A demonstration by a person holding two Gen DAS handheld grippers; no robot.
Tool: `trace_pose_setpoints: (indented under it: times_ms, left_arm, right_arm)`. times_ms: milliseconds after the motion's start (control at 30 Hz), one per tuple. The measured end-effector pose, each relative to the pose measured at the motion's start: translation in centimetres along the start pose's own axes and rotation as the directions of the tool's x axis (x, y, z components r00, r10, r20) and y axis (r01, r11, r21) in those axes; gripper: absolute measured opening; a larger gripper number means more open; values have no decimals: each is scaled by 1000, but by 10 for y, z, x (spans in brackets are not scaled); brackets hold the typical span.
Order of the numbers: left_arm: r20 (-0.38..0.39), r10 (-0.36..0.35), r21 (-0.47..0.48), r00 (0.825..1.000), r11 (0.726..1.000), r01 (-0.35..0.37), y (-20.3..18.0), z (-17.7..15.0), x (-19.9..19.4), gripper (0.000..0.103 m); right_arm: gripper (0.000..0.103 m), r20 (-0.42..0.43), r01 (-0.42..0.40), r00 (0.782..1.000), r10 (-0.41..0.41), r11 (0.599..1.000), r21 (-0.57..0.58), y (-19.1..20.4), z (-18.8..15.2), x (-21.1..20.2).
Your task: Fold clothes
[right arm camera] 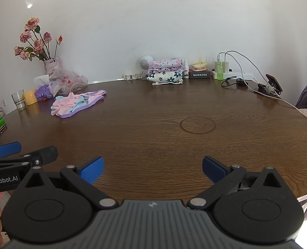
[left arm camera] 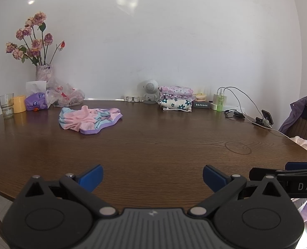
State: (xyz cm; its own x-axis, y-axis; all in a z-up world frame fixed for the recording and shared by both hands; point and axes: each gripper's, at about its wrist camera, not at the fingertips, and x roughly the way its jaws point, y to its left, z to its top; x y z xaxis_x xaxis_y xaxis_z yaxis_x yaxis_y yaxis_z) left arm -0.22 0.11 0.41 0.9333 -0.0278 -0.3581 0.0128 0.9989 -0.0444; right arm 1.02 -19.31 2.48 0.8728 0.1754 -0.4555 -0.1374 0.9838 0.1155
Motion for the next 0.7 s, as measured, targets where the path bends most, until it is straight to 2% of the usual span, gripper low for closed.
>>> trace_pose_setpoints:
  times_ms: [700]
  left_arm:
    - [22, -1, -43, 1000, 999, 2, 6, 2, -11, 103]
  right_arm:
    - [103, 25, -3, 1000, 3, 1000, -5, 4, 1, -9]
